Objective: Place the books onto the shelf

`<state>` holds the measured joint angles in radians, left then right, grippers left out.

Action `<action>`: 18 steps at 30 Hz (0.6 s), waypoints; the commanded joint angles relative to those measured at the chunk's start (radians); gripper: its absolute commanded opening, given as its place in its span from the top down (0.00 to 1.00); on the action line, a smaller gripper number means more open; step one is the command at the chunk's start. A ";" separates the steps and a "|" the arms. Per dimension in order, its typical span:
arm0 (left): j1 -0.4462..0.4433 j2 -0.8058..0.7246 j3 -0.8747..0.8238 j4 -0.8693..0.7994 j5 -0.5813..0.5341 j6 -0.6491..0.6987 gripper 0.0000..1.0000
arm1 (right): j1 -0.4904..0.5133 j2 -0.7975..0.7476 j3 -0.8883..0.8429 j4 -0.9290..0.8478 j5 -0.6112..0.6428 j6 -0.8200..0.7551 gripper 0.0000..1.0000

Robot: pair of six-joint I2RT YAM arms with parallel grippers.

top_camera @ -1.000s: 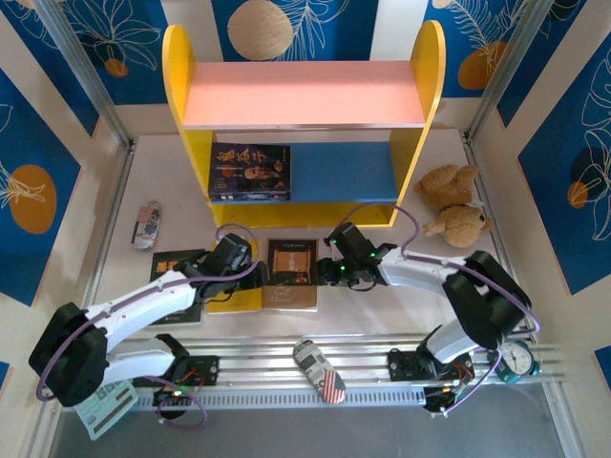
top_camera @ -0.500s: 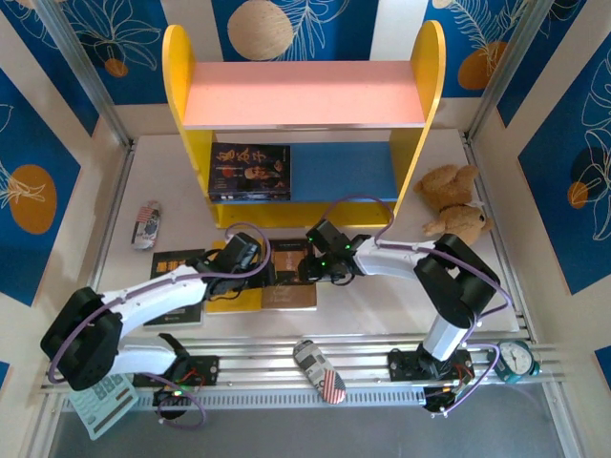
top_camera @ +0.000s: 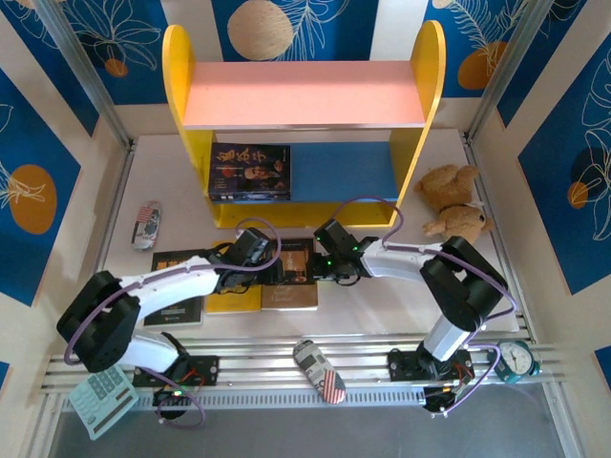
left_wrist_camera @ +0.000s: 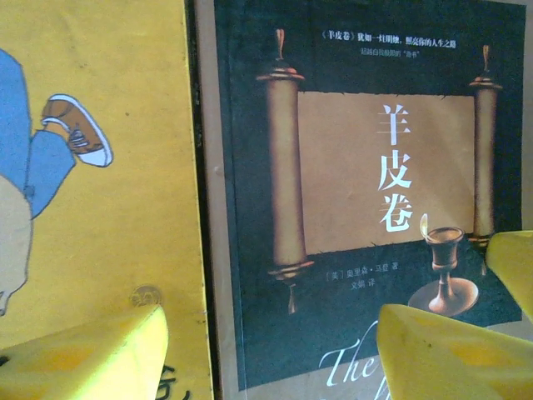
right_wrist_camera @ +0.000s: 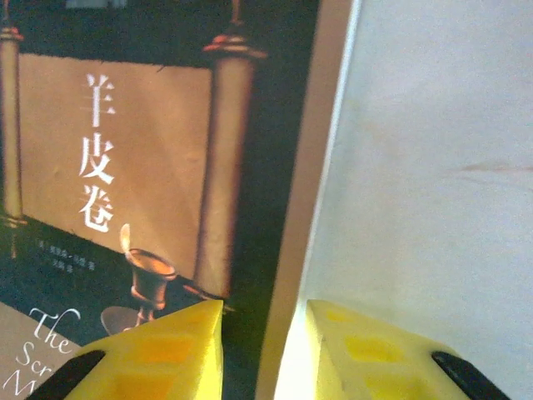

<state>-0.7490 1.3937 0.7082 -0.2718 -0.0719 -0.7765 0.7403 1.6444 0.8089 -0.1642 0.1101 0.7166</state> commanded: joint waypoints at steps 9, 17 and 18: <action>-0.034 0.069 0.063 -0.006 0.012 0.025 0.33 | -0.088 -0.065 -0.128 -0.122 0.081 -0.035 0.70; -0.046 0.094 0.086 -0.004 0.020 0.032 0.33 | -0.076 -0.160 -0.116 -0.129 0.051 -0.049 0.61; -0.048 0.097 0.086 -0.002 0.021 0.031 0.33 | -0.072 -0.166 -0.115 -0.127 0.047 -0.048 0.60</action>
<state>-0.7822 1.4769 0.7673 -0.2714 -0.0650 -0.7593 0.6613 1.5066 0.7086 -0.2138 0.1360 0.6865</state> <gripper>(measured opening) 0.670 0.396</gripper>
